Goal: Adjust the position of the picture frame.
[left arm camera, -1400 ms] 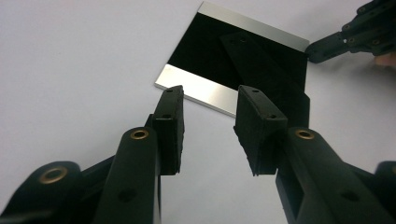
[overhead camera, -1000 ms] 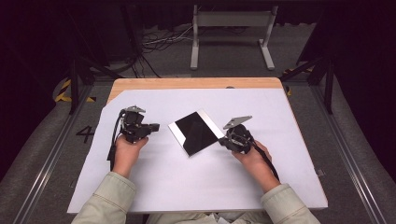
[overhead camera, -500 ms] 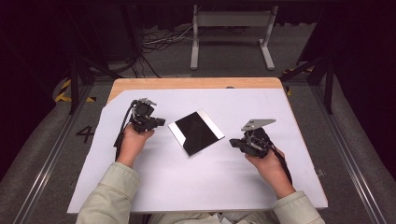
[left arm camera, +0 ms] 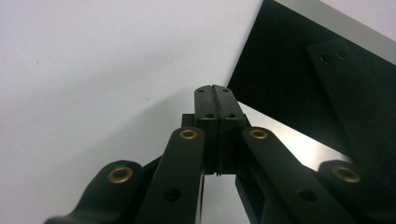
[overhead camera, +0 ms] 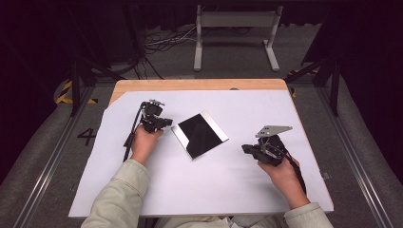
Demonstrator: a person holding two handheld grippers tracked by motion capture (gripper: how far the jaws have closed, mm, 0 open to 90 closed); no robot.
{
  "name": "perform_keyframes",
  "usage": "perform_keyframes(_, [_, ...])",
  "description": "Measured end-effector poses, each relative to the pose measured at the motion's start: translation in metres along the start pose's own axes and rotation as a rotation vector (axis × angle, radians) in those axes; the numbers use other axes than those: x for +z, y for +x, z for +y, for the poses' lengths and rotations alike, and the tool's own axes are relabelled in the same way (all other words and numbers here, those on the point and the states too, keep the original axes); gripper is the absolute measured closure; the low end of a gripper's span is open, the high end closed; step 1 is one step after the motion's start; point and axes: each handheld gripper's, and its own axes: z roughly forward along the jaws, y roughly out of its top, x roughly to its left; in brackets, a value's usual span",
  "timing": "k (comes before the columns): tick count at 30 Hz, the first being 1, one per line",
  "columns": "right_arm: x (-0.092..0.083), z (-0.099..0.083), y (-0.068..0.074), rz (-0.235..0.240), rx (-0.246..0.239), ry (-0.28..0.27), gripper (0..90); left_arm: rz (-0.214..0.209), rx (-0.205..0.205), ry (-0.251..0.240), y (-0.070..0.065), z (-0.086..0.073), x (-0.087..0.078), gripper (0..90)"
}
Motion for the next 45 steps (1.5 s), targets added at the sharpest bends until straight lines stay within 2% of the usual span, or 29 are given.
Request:
perform_keyframes(6, [0.0, 0.0, 0.0, 0.007, 0.001, -0.001, 90.0, 0.0, 0.008, 0.024, 0.0, -0.001, 0.008, 90.0])
perform_keyframes(12, [0.001, -0.001, 0.001, 0.013, 0.001, 0.004, 90.0, -0.014, 0.013, 0.022, 0.003, -0.002, 0.008, 90.0])
perform_keyframes(13, [0.0, -0.002, 0.0, 0.014, 0.006, 0.002, 90.0, -0.04, 0.014, 0.024, 0.004, -0.002, 0.007, 90.0])
perform_keyframes(15, [0.0, -0.002, -0.001, 0.021, 0.014, -0.001, 90.0, -0.052, 0.012, 0.027, 0.006, -0.002, 0.007, 90.0])
perform_keyframes(22, [-0.001, -0.002, -0.004, 0.031, 0.021, -0.008, 90.0, -0.058, 0.018, 0.036, 0.005, -0.002, 0.006, 90.0])
perform_keyframes(24, [-0.001, -0.002, -0.004, 0.034, 0.025, -0.009, 90.0, -0.067, 0.024, 0.044, 0.004, -0.002, 0.006, 90.0])
perform_keyframes(27, [-0.001, -0.002, -0.005, 0.038, 0.023, -0.009, 90.0, -0.101, 0.025, 0.069, 0.001, -0.003, 0.005, 90.0])
perform_keyframes(29, [-0.001, -0.002, -0.005, 0.038, 0.021, -0.011, 90.0, -0.104, 0.029, 0.075, 0.0, -0.004, 0.005, 90.0])
perform_keyframes(31, [-0.001, -0.001, -0.006, 0.039, 0.025, -0.014, 90.0, -0.109, 0.046, 0.096, -0.006, -0.004, 0.004, 90.0])
perform_keyframes(34, [-0.001, 0.0, -0.007, 0.041, 0.025, -0.018, 90.0, -0.102, 0.106, 0.129, -0.017, -0.005, 0.003, 90.0])
perform_keyframes(43, [-0.004, 0.0, -0.008, 0.041, 0.027, -0.025, 90.0, -0.156, 0.166, 0.179, -0.039, -0.01, 0.003, 90.0])
perform_keyframes(44, [-0.004, 0.001, -0.009, 0.039, 0.028, -0.027, 90.0, -0.162, 0.186, 0.182, -0.042, -0.012, 0.003, 90.0])
perform_keyframes(45, [-0.005, 0.001, -0.009, 0.038, 0.029, -0.029, 90.0, -0.172, 0.182, 0.187, -0.045, -0.012, 0.003, 90.0])
